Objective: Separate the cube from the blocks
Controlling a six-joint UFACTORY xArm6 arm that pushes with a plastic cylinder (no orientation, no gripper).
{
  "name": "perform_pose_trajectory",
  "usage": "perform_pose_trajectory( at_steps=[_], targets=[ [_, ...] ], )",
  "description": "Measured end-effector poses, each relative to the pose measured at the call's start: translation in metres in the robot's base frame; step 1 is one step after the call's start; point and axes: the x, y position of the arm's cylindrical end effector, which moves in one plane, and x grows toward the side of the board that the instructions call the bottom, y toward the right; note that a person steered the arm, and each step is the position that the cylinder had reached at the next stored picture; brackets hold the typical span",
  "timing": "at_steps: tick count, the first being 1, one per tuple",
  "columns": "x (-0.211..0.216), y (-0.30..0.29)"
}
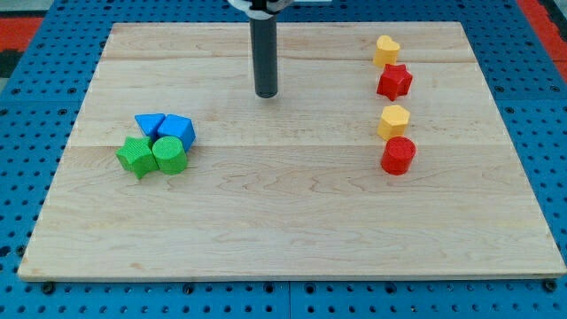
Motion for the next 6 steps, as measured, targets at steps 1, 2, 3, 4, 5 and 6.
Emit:
perform_pose_trajectory(
  at_steps=[1, 2, 3, 4, 5, 6],
  targets=[
    [0.01, -0.092],
    [0.021, -0.14],
    [0.062, -0.136],
    [0.083, -0.076],
    [0.089, -0.005],
    [0.148, 0.061]
  ],
)
